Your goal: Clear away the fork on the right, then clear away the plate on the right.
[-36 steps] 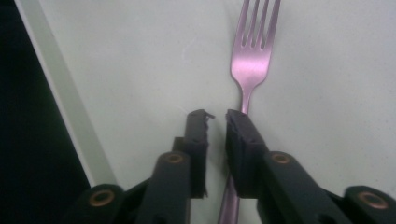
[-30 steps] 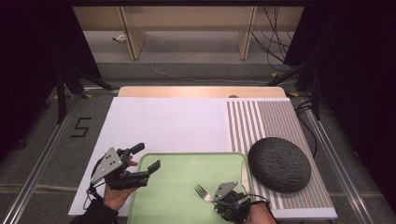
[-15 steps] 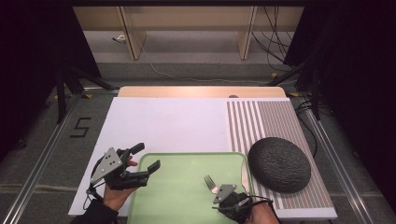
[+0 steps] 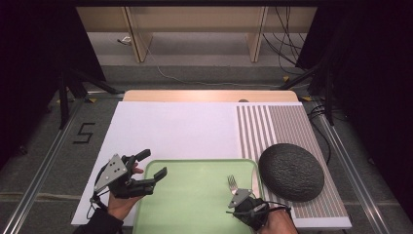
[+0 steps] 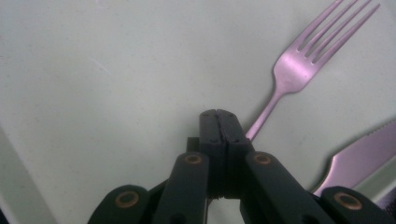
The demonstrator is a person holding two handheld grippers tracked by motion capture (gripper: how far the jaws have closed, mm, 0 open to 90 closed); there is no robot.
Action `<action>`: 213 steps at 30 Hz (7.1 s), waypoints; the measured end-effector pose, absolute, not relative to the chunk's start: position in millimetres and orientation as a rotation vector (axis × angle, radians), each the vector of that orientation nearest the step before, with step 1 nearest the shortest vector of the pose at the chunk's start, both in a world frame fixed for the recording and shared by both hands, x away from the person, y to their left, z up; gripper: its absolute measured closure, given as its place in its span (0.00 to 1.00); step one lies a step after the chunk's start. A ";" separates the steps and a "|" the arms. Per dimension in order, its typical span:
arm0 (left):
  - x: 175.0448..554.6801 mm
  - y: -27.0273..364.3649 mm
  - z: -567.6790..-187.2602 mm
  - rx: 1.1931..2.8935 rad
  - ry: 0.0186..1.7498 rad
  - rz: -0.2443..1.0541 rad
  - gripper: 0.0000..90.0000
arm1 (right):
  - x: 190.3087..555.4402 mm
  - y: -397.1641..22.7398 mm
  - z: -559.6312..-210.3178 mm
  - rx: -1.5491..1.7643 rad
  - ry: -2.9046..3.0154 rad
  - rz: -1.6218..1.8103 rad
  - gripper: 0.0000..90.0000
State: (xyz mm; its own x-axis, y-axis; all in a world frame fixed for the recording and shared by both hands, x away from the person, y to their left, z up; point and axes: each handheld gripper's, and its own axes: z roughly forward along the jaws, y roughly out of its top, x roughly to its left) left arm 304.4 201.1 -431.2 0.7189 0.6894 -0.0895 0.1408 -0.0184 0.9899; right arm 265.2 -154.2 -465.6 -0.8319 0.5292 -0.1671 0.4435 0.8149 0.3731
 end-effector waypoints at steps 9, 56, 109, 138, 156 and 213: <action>304.3 201.2 -431.1 1.555 0.700 0.499 0.18 | 268.3 -163.8 -465.0 0.786 2.723 0.451 1.00; 304.2 201.0 -430.9 1.555 0.697 0.499 0.18 | 284.2 -218.3 -427.5 1.242 2.451 1.288 0.40; 306.3 199.7 -431.1 1.554 0.697 0.490 0.18 | 297.9 -302.5 -426.4 1.625 2.072 1.403 0.23; 301.2 203.1 -430.9 1.541 0.699 0.500 0.18 | 268.2 -384.9 -446.3 2.053 1.659 1.362 0.25; 300.9 203.2 -431.0 1.542 0.699 0.499 0.18 | 263.8 -398.3 -458.3 2.180 1.599 1.305 0.27; 302.0 203.2 -431.9 1.546 0.706 0.499 0.18 | 259.1 -392.7 -496.9 2.606 1.209 1.643 0.48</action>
State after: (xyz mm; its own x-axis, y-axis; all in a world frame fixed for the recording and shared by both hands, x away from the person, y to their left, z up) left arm 302.0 203.2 -431.9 0.7143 0.6933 -0.0957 0.1411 -0.0088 0.9900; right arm 259.1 -392.7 -496.9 0.2457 0.4881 0.8375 0.6542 -0.7210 0.2283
